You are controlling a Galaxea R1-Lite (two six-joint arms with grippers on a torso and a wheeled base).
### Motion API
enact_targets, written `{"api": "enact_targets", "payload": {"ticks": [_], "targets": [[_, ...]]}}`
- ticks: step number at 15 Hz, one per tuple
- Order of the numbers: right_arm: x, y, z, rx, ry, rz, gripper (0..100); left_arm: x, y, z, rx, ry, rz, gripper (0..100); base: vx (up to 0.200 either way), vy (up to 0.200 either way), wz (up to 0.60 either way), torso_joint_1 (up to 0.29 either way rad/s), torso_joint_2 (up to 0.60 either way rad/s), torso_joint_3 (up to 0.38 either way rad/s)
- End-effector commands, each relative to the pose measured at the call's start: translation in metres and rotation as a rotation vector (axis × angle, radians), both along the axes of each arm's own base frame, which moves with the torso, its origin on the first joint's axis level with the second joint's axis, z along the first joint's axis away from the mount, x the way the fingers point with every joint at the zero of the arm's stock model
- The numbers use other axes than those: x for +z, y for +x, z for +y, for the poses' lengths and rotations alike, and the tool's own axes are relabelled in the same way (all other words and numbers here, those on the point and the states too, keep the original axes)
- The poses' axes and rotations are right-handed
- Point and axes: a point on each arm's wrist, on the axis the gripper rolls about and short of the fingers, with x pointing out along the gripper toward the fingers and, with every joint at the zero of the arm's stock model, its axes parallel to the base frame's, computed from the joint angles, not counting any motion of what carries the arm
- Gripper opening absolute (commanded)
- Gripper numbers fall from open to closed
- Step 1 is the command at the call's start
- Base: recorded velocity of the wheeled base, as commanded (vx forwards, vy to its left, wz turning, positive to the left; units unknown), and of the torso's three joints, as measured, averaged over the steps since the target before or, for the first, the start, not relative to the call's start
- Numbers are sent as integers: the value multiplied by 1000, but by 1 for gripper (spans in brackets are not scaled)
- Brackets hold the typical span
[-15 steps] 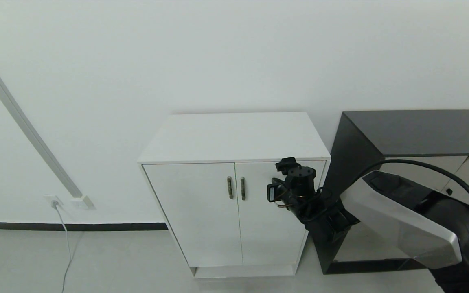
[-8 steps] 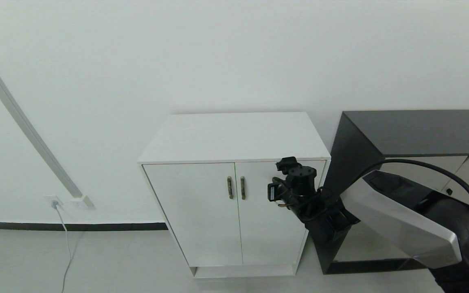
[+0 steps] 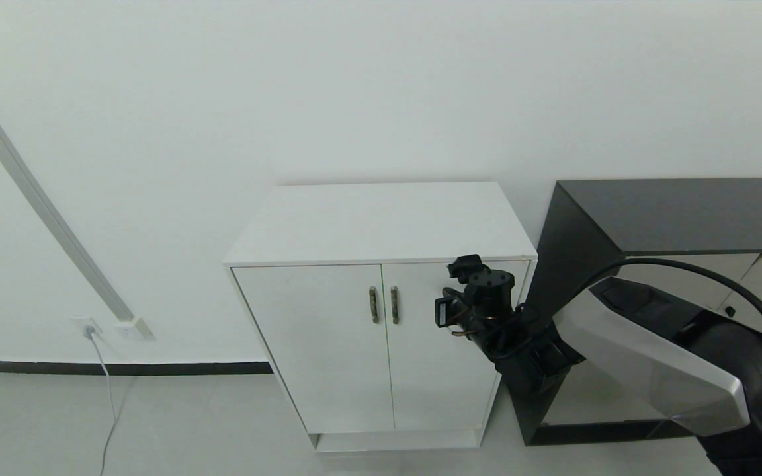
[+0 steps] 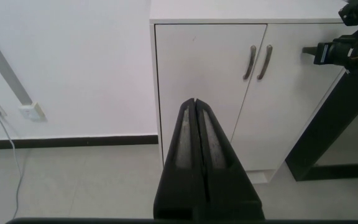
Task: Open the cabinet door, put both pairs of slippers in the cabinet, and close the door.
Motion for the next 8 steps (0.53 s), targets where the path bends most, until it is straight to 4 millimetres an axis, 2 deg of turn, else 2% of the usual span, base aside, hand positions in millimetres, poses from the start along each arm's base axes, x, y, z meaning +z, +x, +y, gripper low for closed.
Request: {"api": "enact_targets", "payload": {"ticks": [1,8], "targets": [[0,0,0,1,-2,-1,0,0,0,0,1,-1,1,0,0,0,0,0,0,0],[-1,1,1,1,-4,-3,0,0,0,0,1,1,1,0,0,0,0,0,0,0]]}}
